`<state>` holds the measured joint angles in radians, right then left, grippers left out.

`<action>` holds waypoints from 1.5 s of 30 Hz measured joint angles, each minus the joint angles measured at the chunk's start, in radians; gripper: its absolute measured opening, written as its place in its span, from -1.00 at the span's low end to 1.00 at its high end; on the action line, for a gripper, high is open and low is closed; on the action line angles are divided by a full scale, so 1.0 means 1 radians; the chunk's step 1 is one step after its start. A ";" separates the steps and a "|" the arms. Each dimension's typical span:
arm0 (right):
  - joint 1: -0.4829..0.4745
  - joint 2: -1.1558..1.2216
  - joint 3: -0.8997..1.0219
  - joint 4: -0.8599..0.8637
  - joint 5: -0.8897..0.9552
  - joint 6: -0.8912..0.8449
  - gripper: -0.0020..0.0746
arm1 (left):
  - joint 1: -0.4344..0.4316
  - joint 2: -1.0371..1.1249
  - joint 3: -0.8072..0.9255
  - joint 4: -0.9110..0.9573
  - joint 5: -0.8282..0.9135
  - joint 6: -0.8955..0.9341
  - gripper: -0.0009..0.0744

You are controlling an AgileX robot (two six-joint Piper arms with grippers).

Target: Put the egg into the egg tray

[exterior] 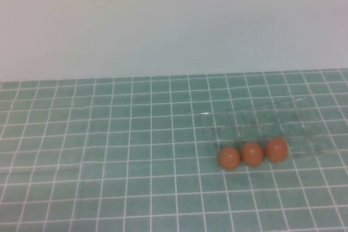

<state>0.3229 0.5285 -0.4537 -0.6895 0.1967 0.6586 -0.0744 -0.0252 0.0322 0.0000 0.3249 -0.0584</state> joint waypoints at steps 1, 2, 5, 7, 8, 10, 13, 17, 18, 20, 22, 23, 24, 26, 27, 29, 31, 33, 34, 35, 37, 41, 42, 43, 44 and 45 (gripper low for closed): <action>-0.028 -0.035 0.004 -0.004 -0.002 0.000 -0.93 | 0.000 0.000 0.000 0.000 0.000 0.000 -0.98; -0.053 -0.069 0.011 -0.008 -0.009 0.000 -0.93 | 0.000 0.000 0.000 0.000 0.000 0.000 -0.98; -0.166 -0.172 0.053 -0.014 -0.027 0.002 -0.93 | 0.000 0.000 0.000 0.000 0.000 0.000 -0.98; -0.242 -0.232 0.099 -0.014 -0.041 0.015 -0.93 | 0.000 0.000 0.000 0.000 0.000 0.000 -0.98; -0.284 -0.264 0.125 -0.014 -0.048 0.021 -0.93 | 0.000 0.000 0.000 0.000 0.000 0.000 -0.98; -0.354 -0.314 0.172 -0.014 -0.055 0.028 -0.93 | 0.000 0.000 0.000 0.000 0.000 0.000 -0.98; -0.400 -0.366 0.226 -0.014 -0.073 0.032 -0.93 | 0.000 0.000 0.000 0.000 0.000 0.000 -0.98; -0.407 -0.378 0.243 -0.014 -0.081 0.033 -0.93 | 0.000 0.000 0.000 0.000 0.000 0.000 -0.98; -0.407 -0.378 0.243 -0.014 -0.084 0.033 -0.93 | 0.000 0.000 0.000 0.000 0.000 0.000 -0.98; -0.407 -0.378 0.248 -0.012 -0.089 0.022 -0.93 | 0.000 0.000 0.000 0.000 0.000 0.000 -0.98; -0.407 -0.378 0.270 0.092 -0.120 -0.080 -0.93 | 0.000 0.000 0.000 0.000 0.000 0.000 -0.98; -0.407 -0.378 0.284 0.175 -0.138 -0.164 -0.93 | 0.000 0.000 0.000 0.000 0.000 0.000 -0.98; -0.407 -0.378 0.304 0.296 -0.151 -0.296 -0.93 | 0.000 0.000 0.000 0.000 0.000 0.000 -0.98; -0.407 -0.378 0.338 0.507 -0.157 -0.555 -0.93 | 0.000 0.000 0.000 0.000 0.000 0.000 -0.98; -0.407 -0.378 0.355 0.579 -0.159 -0.645 -0.93 | 0.000 0.000 0.000 0.000 0.000 0.000 -0.98; -0.407 -0.378 0.383 0.655 -0.159 -0.735 -0.93 | 0.000 0.000 0.000 0.000 0.000 0.000 -0.98; -0.407 -0.378 0.407 0.689 -0.150 -0.777 -0.93 | 0.000 0.000 0.000 0.000 0.000 0.000 -0.98; -0.407 -0.378 0.425 0.707 -0.139 -0.795 -0.93 | 0.000 0.000 0.000 0.000 0.000 0.000 -0.98; -0.407 -0.378 0.435 0.715 -0.135 -0.797 -0.93 | 0.000 0.000 0.000 0.000 0.000 0.000 -0.98; -0.407 -0.381 0.444 0.721 -0.133 -0.797 -0.93 | 0.000 0.000 0.000 0.000 0.000 0.000 -0.98; -0.407 -0.394 0.469 0.736 -0.122 -0.797 -0.93 | 0.000 0.000 0.000 0.000 0.000 0.000 -0.98; -0.407 -0.446 0.479 0.745 -0.050 -0.797 -0.93 | 0.000 0.000 0.000 0.000 0.000 0.000 -0.98; -0.407 -0.469 0.479 0.745 -0.025 -0.797 -0.93 | 0.000 0.000 0.000 0.000 0.000 0.000 -0.98; -0.407 -0.493 0.479 0.750 -0.001 -0.797 -0.93 | 0.000 0.000 0.000 0.000 0.000 0.000 -0.98; -0.407 -0.514 0.479 0.756 0.025 -0.797 -0.93 | 0.000 0.000 0.000 0.000 0.000 0.000 -0.98; -0.407 -0.529 0.479 0.759 0.050 -0.797 -0.93 | 0.000 0.000 0.000 0.000 0.000 0.000 -0.98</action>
<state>-0.0842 0.0000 0.0251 0.0699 0.2468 -0.1382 -0.0744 -0.0252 0.0322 0.0000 0.3249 -0.0584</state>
